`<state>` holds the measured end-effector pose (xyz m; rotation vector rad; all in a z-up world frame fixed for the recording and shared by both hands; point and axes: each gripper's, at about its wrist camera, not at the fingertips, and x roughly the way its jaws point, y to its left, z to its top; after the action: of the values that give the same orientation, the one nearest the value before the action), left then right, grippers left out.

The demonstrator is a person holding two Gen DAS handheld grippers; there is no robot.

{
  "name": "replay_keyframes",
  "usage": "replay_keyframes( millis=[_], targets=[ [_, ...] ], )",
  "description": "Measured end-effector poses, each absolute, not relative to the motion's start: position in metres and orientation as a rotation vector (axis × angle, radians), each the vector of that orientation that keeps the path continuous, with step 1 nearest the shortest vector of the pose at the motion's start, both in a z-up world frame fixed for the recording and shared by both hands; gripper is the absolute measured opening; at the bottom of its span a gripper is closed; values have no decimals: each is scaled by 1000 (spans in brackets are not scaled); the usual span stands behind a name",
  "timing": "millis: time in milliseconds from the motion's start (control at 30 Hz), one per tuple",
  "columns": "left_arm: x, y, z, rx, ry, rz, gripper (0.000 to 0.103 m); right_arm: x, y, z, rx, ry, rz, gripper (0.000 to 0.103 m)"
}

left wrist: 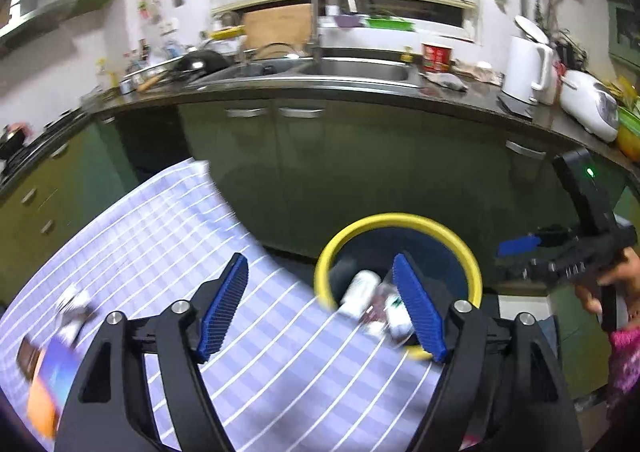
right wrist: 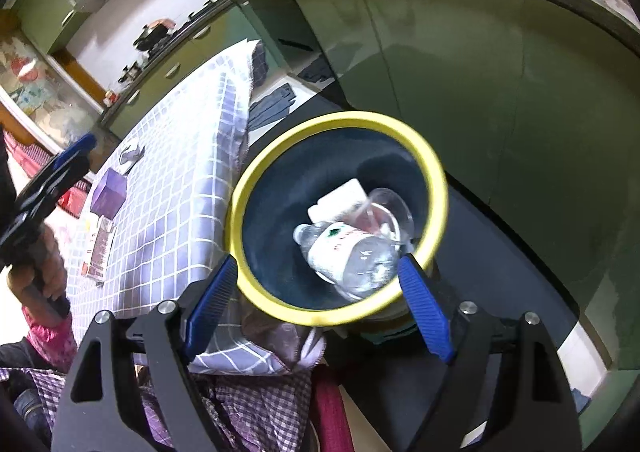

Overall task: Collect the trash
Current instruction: 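Grasp the blue box with the right gripper and lift it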

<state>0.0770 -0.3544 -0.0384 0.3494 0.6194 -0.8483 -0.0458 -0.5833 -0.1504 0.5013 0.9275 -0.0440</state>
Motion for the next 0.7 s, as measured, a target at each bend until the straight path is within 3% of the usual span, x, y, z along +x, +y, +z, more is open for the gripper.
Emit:
replay_keyframes(
  millis=[367,700],
  targets=[
    [79,-178,-53,232,677,-505,81,17,-504,-139,357,992,111,78],
    [63,-54,-71,141,708,-275,84,123,-347,-113,123,1038,392,78]
  ],
)
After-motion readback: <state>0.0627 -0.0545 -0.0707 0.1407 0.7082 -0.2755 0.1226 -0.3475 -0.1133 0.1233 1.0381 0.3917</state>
